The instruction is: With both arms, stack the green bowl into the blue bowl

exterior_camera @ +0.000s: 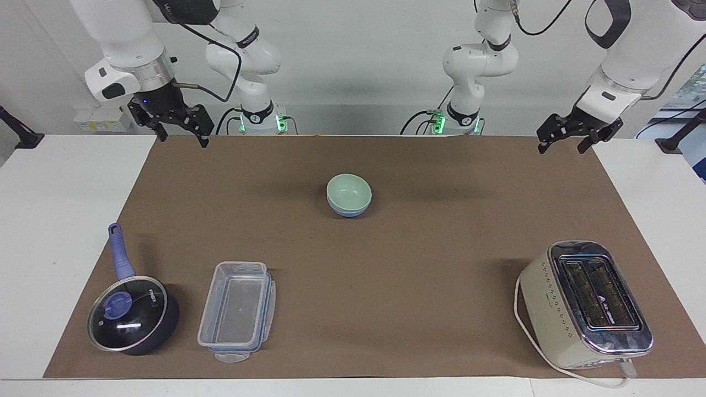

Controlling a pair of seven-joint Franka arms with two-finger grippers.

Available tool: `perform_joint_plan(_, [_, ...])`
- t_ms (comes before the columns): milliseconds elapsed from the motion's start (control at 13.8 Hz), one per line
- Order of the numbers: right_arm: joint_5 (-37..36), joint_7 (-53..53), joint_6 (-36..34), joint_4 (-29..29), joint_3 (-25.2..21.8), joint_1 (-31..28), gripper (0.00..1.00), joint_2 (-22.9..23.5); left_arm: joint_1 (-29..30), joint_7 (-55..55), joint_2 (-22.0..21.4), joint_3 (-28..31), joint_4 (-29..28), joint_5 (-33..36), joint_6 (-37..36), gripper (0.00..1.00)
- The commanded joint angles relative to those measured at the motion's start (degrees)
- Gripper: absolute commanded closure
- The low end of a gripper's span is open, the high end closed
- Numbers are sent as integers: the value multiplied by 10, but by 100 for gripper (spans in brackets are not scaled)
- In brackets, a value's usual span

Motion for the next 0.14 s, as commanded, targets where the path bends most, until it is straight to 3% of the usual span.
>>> perform_joint_plan(0, [-3, -12, -11, 6, 2, -3, 0, -1, 10, 1, 6, -5, 16, -8, -16, 0])
perform_joint_plan(72, [-3, -12, -10, 6, 2, -3, 0, -2, 10, 1, 6, -5, 16, -8, -16, 0])
